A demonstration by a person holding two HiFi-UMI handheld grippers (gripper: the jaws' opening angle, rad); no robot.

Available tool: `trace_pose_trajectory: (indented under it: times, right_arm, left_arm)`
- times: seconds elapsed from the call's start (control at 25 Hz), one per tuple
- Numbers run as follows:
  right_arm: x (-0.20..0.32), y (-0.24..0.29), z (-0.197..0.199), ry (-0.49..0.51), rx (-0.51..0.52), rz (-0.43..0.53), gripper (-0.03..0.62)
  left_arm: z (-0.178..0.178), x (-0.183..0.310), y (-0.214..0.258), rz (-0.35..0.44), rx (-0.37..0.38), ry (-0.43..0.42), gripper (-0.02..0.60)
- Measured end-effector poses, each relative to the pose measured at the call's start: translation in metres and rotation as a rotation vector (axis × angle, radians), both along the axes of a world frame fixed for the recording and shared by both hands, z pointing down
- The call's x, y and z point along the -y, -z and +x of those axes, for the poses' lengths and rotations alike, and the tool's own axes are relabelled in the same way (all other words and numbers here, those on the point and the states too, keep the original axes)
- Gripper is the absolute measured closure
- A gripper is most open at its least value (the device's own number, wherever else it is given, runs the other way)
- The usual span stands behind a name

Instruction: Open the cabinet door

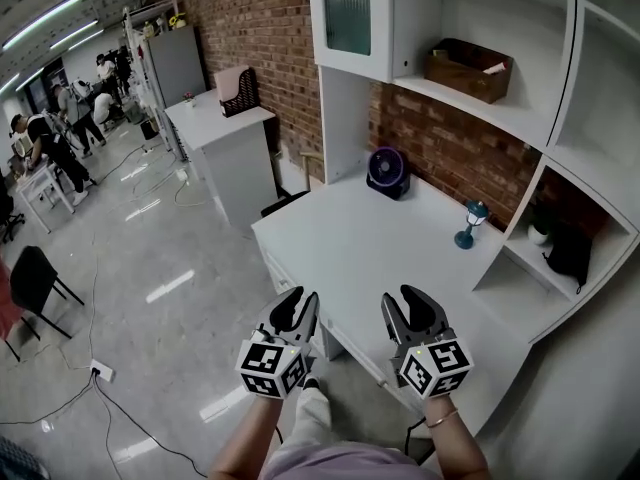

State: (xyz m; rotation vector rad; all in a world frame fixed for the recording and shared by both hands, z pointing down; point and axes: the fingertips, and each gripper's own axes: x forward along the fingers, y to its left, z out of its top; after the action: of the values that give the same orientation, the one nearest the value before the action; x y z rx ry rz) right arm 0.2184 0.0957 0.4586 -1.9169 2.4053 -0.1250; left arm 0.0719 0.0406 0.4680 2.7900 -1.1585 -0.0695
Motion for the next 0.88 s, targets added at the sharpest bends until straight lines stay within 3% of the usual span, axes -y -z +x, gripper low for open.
trace_pose_trajectory:
  times: [0.48, 0.88]
  right_arm:
    - [0.15, 0.075, 0.024, -0.104, -0.083, 0.118, 0.444]
    - [0.232, 0.155, 0.045, -0.198, -0.21, 0.203, 0.441]
  left_arm:
    - [0.031, 0.166, 0.065, 0.15, -0.01, -0.131, 0.494]
    - [0.072, 0.257, 0.148, 0.306, -0.021, -0.281, 0.492]
